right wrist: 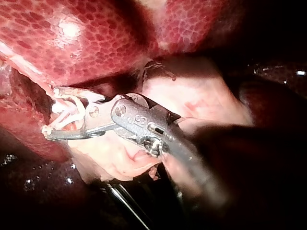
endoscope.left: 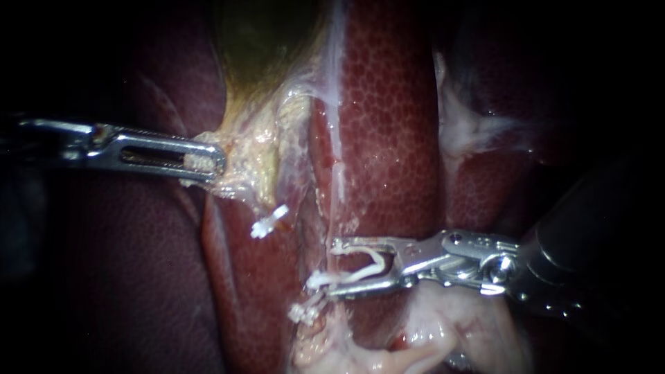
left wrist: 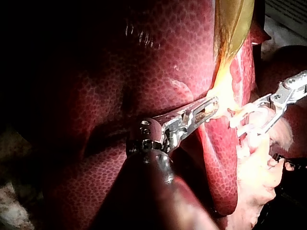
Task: Clipping second clip right tube
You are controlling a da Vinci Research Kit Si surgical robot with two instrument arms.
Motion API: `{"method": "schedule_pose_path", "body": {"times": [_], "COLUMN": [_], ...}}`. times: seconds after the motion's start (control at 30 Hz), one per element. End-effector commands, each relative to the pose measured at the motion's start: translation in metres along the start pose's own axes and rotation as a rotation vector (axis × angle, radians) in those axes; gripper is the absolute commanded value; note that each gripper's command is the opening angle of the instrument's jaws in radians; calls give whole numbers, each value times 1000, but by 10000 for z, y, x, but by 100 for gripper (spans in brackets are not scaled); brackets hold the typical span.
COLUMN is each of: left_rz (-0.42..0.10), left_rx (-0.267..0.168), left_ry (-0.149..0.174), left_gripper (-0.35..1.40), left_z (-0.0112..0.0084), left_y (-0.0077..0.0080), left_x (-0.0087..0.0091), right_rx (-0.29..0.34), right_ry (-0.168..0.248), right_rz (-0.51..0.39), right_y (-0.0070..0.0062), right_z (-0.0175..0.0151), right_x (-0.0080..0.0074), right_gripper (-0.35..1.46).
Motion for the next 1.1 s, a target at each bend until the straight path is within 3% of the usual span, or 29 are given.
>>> {"method": "schedule_pose_path", "body": {"times": [0.03, 0.8, 1.1], "left_rz": [0, 0, 0], "left_rx": [0, -1, -1], "left_ry": [0, 0, -1], "left_gripper": [-35, -35, -35], "left_z": [0, 0, 1], "left_y": [0, 0, 0], "left_x": [0, 0, 0], "right_rx": [0, -10, 1], "right_ry": [0, -4, -8], "right_rz": [5, 70, 81], "right_y": [-1, 10, 10], "right_z": [2, 21, 35], "right_x": [-1, -20, -18], "right_gripper": [55, 56, 54]}}
